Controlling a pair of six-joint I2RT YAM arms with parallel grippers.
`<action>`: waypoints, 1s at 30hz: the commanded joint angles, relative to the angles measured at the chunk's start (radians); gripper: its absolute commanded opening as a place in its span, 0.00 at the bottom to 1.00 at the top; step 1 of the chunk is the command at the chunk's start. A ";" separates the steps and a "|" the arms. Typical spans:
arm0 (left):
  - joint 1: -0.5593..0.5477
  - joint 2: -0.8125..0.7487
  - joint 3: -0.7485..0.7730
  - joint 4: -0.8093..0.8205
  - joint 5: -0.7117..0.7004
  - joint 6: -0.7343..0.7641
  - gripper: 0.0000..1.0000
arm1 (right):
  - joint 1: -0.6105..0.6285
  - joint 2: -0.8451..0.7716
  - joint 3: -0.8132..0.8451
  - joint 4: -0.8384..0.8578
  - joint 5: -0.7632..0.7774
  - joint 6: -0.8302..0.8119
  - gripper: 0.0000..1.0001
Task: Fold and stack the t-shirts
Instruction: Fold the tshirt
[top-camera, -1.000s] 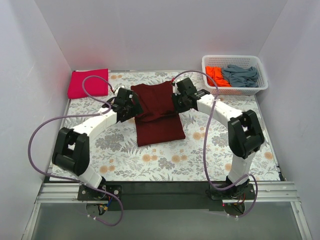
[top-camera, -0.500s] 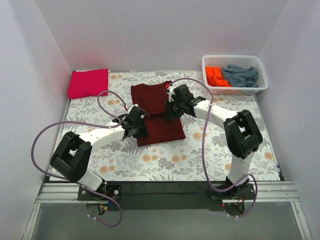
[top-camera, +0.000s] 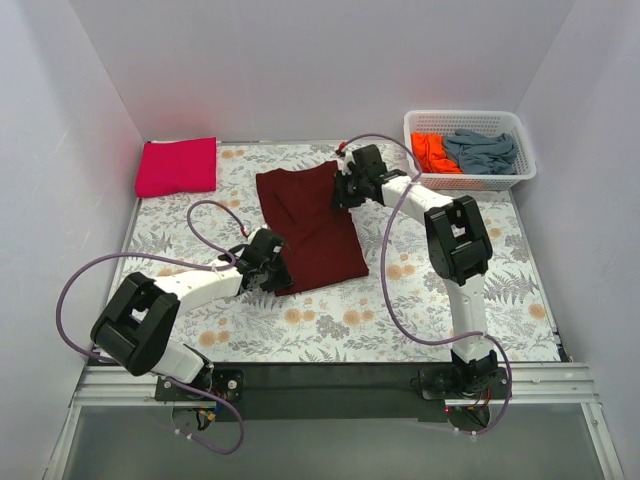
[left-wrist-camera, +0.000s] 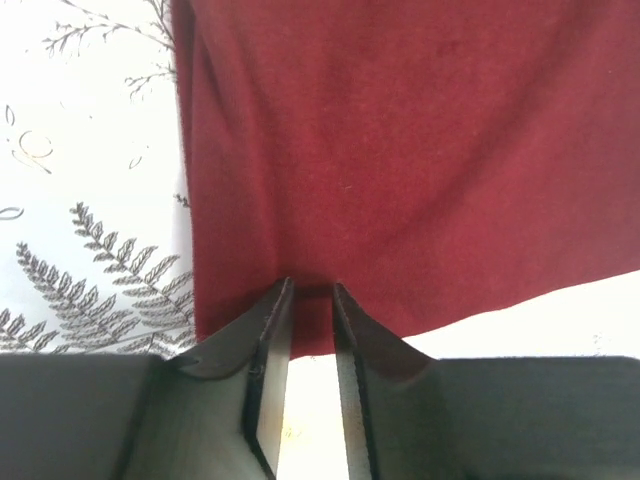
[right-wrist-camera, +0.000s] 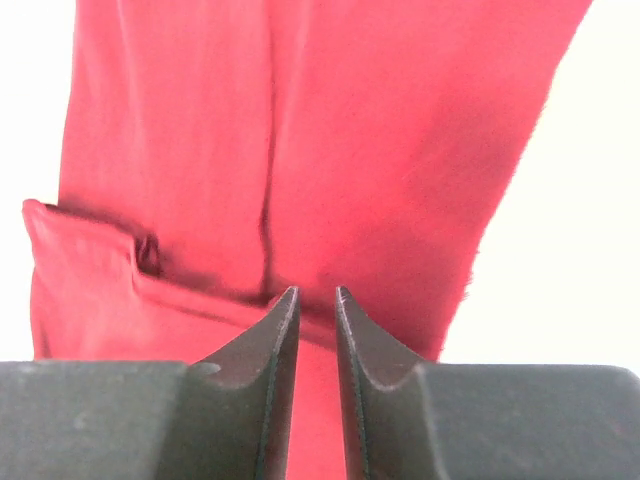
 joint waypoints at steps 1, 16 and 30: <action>0.000 -0.032 -0.024 -0.079 -0.021 0.007 0.25 | -0.044 -0.039 0.039 0.048 -0.046 0.015 0.27; 0.201 -0.034 0.156 0.178 0.026 0.038 0.29 | -0.087 -0.211 -0.366 0.377 -0.364 0.126 0.31; 0.400 0.351 0.237 0.291 0.149 -0.010 0.13 | -0.219 0.010 -0.336 0.563 -0.464 0.242 0.29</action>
